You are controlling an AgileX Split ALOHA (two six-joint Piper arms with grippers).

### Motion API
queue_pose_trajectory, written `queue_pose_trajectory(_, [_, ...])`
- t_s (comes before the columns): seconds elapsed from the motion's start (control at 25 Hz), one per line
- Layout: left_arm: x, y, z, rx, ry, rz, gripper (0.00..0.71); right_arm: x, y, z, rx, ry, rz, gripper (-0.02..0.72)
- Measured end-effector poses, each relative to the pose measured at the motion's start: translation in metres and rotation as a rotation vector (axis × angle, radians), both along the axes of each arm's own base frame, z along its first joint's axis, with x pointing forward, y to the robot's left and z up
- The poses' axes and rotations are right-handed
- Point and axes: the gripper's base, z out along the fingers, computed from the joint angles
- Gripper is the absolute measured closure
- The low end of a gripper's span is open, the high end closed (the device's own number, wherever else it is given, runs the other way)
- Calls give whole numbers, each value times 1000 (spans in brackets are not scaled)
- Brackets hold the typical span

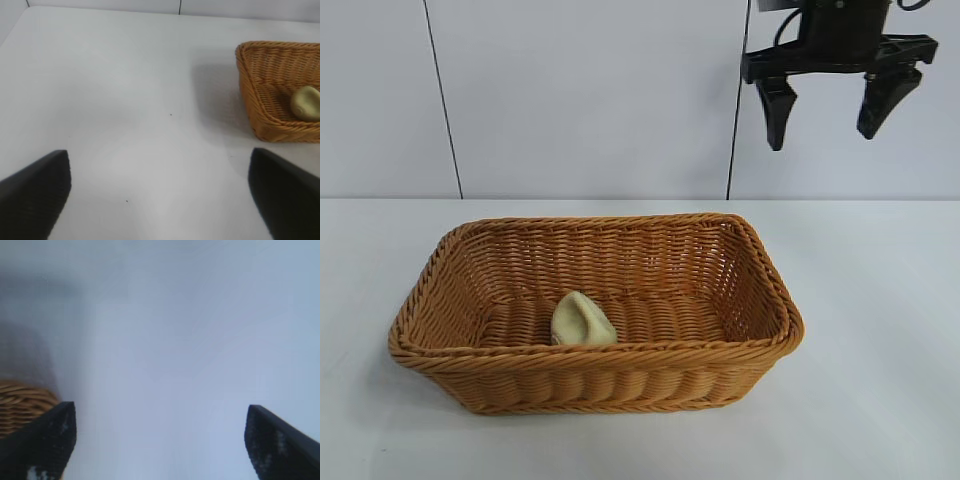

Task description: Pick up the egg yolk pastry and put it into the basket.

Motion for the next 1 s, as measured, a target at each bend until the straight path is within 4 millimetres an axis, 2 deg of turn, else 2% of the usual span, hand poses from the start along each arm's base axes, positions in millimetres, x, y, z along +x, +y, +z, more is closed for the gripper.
queue_pose_trajectory(0.2, [0, 0, 0, 0, 0, 0, 18, -3, -15, 5, 2, -7, -17, 48])
queue_pose_trajectory(0.36, [0, 0, 0, 0, 0, 0, 18, -18, -18, 10, -14, 9, -11, 48])
queue_pose_trajectory(0.48, [0, 0, 0, 0, 0, 0, 18, -41, -19, 11, -18, 48, -11, 48])
queue_pose_trajectory(0.52, [0, 0, 0, 0, 0, 0, 18, -62, -19, 13, -11, 72, -11, 48])
queue_pose_trajectory(0.64, [0, 0, 0, 1, 0, 0, 18, -99, -18, 14, 17, 116, -7, 48])
queue_pose_trajectory(0.8, [0, 0, 0, 3, 0, 1, 18, -161, -19, 15, 34, 158, 6, 48])
queue_pose_trajectory(1.0, [0, 0, 0, 3, -3, 1, 18, -241, -22, 8, 33, 170, 13, 48])
